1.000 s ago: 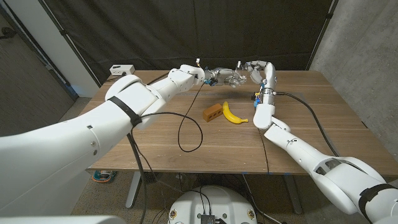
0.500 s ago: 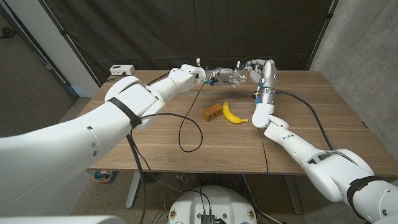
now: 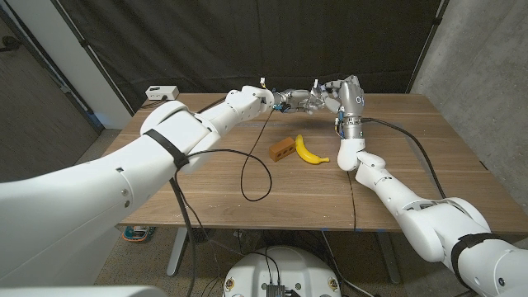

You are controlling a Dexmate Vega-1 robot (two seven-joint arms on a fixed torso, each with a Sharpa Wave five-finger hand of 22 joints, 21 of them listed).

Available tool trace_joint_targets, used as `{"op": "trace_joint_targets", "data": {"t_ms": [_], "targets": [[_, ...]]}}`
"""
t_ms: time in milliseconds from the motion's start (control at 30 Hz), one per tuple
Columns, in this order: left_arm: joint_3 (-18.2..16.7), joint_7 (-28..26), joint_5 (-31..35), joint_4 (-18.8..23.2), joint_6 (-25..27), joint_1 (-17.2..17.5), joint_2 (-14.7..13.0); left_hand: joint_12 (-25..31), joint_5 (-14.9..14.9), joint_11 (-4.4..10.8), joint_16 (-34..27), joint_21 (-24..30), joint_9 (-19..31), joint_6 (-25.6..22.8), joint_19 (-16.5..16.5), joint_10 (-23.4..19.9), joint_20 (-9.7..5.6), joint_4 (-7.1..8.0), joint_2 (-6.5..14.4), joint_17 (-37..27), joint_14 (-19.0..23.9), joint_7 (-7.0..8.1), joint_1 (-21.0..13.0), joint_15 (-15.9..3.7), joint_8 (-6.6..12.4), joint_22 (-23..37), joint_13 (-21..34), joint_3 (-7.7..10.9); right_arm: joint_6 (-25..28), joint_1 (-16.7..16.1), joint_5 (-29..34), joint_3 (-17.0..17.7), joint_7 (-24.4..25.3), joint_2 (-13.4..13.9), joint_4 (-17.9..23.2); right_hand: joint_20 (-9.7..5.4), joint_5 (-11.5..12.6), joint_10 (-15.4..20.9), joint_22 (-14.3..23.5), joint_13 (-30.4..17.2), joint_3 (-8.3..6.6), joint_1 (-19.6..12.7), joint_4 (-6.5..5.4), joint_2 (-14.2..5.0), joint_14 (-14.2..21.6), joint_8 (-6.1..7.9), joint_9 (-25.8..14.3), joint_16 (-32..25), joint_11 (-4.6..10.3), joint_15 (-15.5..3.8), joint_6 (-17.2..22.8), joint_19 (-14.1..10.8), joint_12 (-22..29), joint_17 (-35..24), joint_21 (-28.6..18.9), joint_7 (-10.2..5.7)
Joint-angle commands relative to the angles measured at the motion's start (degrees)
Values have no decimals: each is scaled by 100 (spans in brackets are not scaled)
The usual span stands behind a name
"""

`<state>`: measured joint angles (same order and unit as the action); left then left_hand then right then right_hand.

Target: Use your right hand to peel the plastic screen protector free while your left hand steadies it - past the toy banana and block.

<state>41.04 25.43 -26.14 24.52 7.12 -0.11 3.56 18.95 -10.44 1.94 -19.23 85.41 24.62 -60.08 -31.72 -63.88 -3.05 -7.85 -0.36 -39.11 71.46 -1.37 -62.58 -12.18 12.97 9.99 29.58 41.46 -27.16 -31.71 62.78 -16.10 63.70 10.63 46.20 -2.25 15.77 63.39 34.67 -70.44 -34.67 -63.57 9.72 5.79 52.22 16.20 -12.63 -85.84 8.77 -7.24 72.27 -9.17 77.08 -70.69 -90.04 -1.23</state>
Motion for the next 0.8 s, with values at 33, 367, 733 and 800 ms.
{"op": "trace_joint_targets", "data": {"t_ms": [33, 367, 733, 800], "targets": [[-104, -296, -82, 12, 126, 30, 74, -9, -25, 530, -3, 30, 35, -417, 18, -653, -622, 10, 20, -10, 22, -362, -25, -8, 28, 15, 1, 32, 117, -82, 1318, 136, 30, -11, 160, -94, 73, 35, 22, -23, -153, 20, 18, 75, -26, 46, -62, -27, 95, -504, 204, 18, 59, -19, -36, -151], [-79, -42, -59, 12, 104, 24, 31, -15, -25, 528, -2, 29, 38, -412, 11, -639, -627, 8, 22, -15, 20, -369, -27, -1, 21, 14, 19, 29, 265, -134, 1758, 457, 30, -243, 209, -146, 169, 17, 46, -29, -191, 45, 17, 101, -34, 58, -82, -35, 104, -506, 226, -4, 151, -17, -38, -157], [134, 187, 82, 12, 41, -51, 12, -16, -25, 508, 4, 28, 45, -397, 12, -638, -618, 8, 24, -20, 11, -352, -29, 1, 12, 14, 41, 28, 763, 49, 1978, 524, 30, -412, -145, -173, 243, -14, 71, -28, -242, 45, 16, 92, -23, 34, -70, -51, 117, -510, 202, -14, 240, -16, -38, -163], [235, 401, 142, 12, -20, -89, -8, -22, -25, 509, 2, 27, 39, -398, 14, -641, -615, 6, 26, -27, 5, -366, -33, -5, 8, 14, 34, 30, 871, 99, 1974, 496, 30, -409, -223, -175, 255, -21, 75, -28, -252, 41, 17, 89, -20, 30, -65, -56, 125, -511, 204, -14, 257, -16, -37, -159]]}}
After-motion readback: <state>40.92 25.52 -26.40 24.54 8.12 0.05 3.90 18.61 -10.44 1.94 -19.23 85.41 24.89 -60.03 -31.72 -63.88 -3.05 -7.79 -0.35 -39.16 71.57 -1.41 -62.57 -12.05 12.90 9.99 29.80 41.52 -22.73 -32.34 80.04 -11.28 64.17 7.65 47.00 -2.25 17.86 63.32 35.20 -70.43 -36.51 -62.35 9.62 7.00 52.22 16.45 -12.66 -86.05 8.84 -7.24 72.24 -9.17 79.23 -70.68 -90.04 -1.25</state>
